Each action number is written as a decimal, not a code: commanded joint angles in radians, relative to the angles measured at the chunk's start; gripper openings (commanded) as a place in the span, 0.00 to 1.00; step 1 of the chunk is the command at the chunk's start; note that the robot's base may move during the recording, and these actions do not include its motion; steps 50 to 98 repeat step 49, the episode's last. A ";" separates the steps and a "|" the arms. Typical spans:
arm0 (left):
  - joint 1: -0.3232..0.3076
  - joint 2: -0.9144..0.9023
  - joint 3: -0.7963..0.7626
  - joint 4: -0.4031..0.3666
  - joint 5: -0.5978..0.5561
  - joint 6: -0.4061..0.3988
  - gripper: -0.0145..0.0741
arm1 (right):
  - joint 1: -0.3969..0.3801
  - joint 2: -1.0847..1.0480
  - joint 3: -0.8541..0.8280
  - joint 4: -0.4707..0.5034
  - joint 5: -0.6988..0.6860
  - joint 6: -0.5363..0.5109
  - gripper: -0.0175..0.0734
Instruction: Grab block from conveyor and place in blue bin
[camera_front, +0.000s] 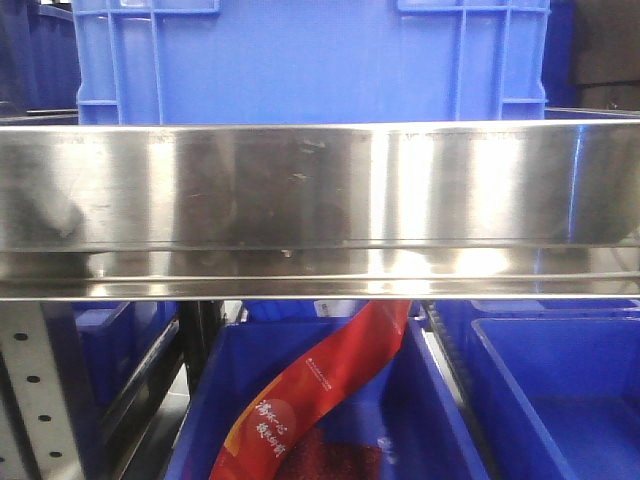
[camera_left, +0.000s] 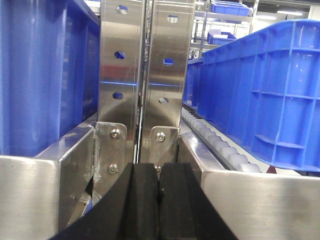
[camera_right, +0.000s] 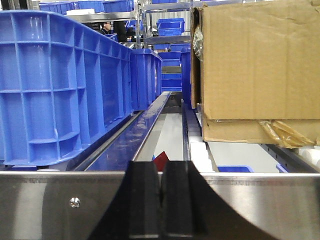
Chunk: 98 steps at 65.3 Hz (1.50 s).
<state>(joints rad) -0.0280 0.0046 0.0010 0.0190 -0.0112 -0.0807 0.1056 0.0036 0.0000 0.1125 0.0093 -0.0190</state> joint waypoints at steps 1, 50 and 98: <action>0.005 -0.005 -0.001 -0.007 -0.016 0.020 0.04 | -0.007 -0.004 0.000 -0.009 -0.017 0.001 0.02; 0.005 -0.005 -0.001 -0.007 -0.016 0.028 0.04 | -0.007 -0.004 0.000 -0.009 -0.017 0.001 0.02; 0.005 -0.005 -0.001 -0.007 -0.016 0.028 0.04 | -0.007 -0.004 0.000 -0.009 -0.017 0.001 0.02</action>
